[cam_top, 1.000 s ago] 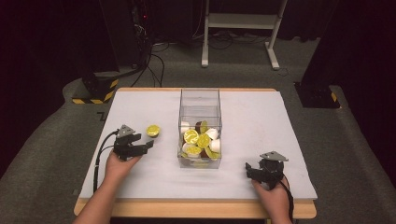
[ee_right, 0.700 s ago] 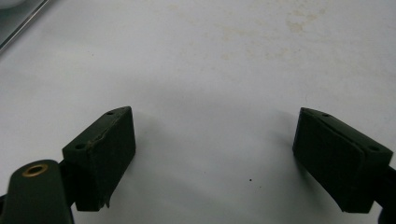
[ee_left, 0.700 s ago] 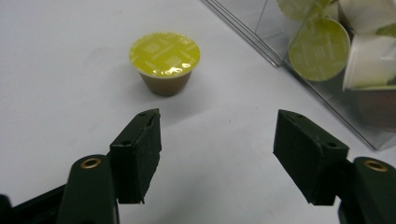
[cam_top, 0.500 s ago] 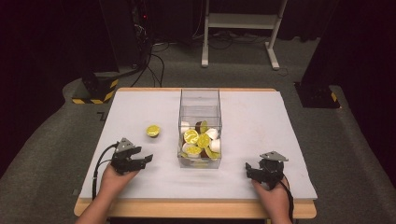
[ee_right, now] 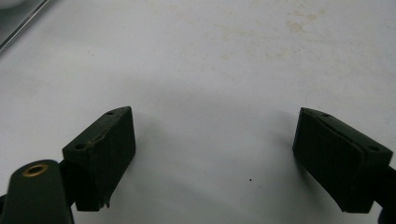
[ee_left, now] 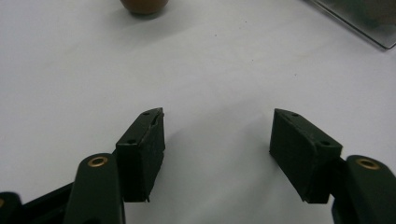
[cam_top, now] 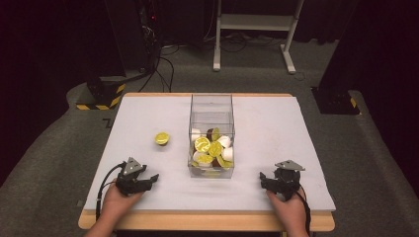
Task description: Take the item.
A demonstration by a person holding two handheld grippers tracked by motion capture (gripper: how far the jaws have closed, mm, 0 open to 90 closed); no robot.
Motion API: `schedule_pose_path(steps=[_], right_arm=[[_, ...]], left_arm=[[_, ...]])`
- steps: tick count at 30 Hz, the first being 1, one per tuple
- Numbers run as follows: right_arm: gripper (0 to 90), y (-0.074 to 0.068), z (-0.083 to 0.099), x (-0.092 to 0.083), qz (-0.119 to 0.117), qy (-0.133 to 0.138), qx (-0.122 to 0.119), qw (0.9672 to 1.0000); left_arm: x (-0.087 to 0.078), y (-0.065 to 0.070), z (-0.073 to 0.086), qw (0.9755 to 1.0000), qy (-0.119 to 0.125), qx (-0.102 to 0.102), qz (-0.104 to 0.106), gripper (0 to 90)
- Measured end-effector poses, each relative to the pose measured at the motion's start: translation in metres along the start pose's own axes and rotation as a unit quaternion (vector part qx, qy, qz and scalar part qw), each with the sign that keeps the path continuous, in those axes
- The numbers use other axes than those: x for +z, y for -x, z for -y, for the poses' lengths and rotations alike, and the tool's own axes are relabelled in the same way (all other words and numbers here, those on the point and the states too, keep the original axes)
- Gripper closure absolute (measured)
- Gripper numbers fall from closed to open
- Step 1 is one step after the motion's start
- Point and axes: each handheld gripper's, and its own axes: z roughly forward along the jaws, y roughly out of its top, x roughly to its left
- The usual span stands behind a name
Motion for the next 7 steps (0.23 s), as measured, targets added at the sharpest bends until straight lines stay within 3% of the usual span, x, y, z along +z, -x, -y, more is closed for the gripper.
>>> schedule_pose_path(steps=[7], right_arm=[[13.1,-0.0001,-0.0001,0.0001,0.0,0.0,-0.001,1.0]], left_arm=[[-0.0003,-0.0007,0.0,1.0,0.0,-0.004,0.004,34.8]])
